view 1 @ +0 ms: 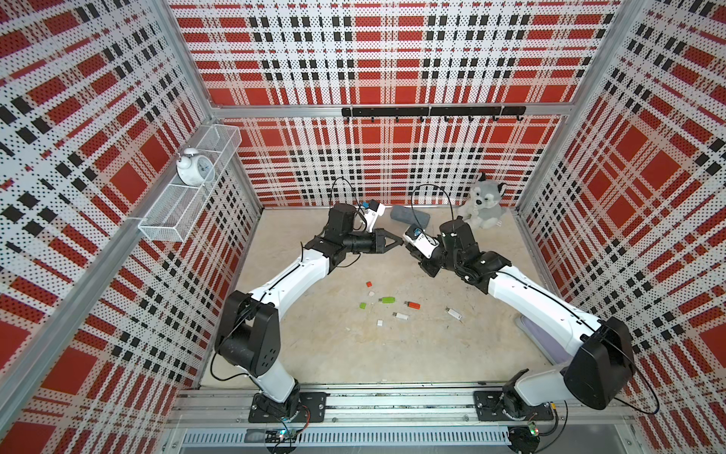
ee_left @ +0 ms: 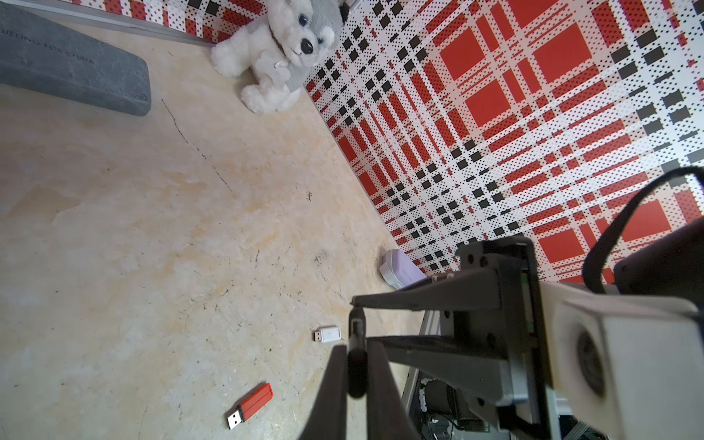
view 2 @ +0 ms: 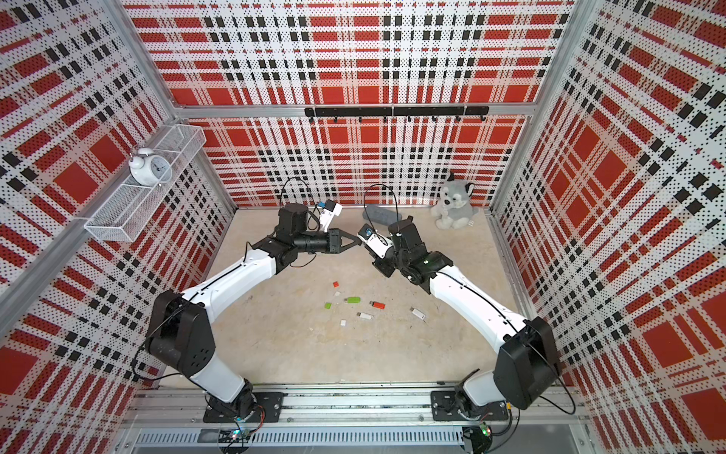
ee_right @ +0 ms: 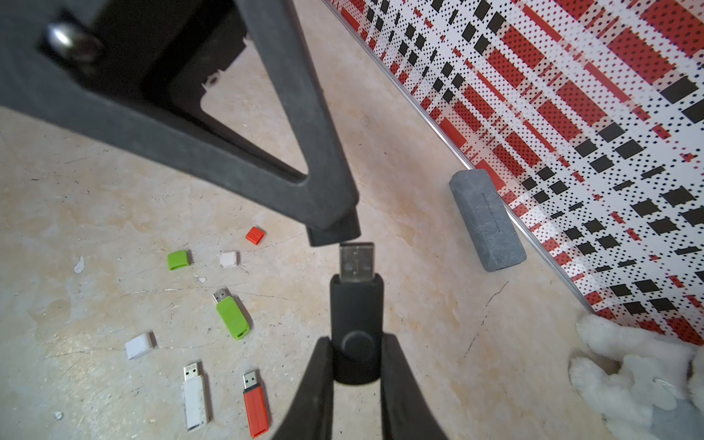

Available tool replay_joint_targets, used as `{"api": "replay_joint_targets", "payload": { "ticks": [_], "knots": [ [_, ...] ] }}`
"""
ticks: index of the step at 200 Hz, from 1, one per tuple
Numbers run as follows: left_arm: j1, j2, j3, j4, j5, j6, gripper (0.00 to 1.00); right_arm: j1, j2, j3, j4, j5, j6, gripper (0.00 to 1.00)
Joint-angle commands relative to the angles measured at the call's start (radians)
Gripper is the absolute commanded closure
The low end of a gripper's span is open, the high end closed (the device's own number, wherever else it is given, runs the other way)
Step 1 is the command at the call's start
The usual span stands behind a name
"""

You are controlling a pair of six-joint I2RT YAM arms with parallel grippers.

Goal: Close the usb drive cover
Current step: Close the cover of the USB drive.

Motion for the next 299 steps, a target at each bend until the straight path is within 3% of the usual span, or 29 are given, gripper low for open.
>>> {"api": "replay_joint_targets", "payload": {
  "ticks": [1,299],
  "knots": [
    [-0.005,-0.016,0.017,0.015,-0.007,0.014,0.95,0.01,0.005,0.021,0.0,-0.004,0.002,0.9],
    [-0.042,0.047,0.063,-0.047,0.004,0.045,0.92,0.041,-0.044,-0.019,0.122,-0.005,-0.046,0.9]
  ]
}}
